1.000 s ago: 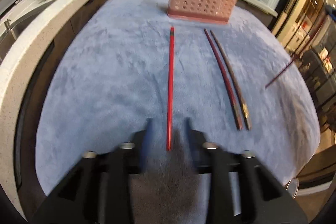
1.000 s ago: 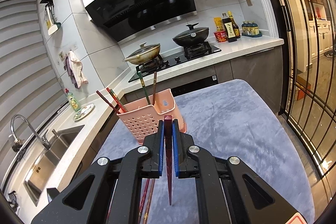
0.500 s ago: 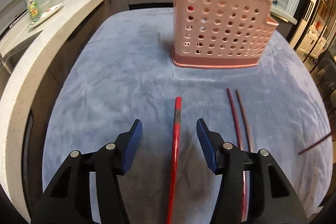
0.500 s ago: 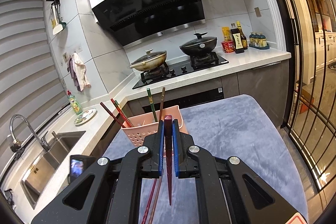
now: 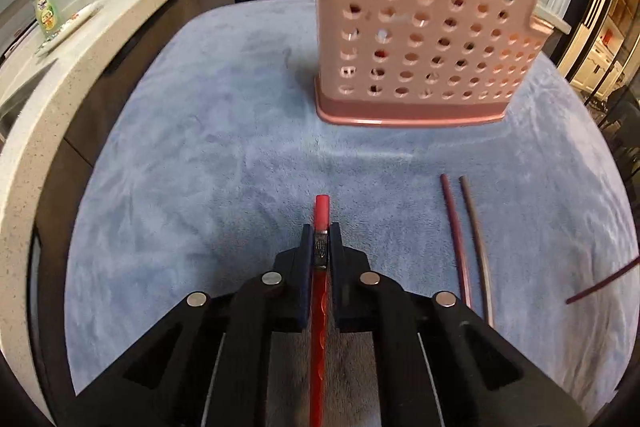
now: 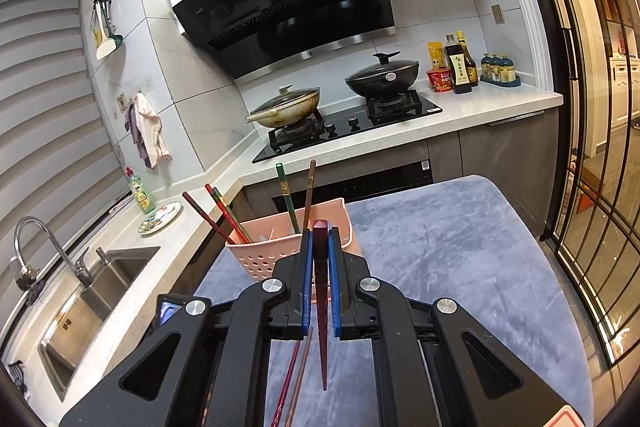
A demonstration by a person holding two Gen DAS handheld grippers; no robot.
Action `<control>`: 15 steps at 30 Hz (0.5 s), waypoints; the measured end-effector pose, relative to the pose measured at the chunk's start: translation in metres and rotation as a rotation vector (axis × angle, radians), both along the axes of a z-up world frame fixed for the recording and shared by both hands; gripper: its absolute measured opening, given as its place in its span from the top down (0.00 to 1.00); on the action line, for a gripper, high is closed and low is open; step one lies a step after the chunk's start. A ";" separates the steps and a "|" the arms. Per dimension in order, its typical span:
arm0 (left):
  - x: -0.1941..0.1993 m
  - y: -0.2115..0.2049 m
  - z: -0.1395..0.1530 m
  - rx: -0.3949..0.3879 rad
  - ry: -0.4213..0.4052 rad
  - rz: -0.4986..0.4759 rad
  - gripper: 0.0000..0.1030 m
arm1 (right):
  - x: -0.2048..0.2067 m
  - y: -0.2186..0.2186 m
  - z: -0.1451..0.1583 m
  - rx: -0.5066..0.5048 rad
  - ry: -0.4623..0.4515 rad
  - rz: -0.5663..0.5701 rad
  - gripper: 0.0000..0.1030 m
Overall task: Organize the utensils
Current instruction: 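Carry both chopsticks over the holder and lower them in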
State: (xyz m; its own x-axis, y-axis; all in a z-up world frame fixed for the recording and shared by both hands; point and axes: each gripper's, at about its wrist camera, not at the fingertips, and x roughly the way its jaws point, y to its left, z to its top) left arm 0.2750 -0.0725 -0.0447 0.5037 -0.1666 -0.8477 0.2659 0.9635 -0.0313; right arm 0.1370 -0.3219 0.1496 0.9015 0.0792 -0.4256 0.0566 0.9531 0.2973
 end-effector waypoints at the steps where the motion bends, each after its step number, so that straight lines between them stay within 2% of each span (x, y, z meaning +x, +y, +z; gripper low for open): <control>1: -0.008 0.003 0.011 -0.014 -0.017 -0.005 0.93 | 0.000 0.000 0.001 -0.003 -0.002 0.001 0.93; 8: -0.052 0.026 0.094 -0.109 -0.127 -0.015 0.93 | -0.001 0.002 0.018 -0.007 -0.028 0.009 0.93; 15: -0.068 0.038 0.180 -0.201 -0.265 -0.026 0.93 | 0.015 0.007 0.040 0.005 -0.047 0.049 0.93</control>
State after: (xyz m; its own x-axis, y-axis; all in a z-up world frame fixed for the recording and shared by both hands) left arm 0.2069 -0.0350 0.1351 0.6954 -0.3331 -0.6367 0.3146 0.9378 -0.1470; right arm 0.1521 -0.3149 0.1897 0.9154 0.1261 -0.3822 -0.0047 0.9529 0.3033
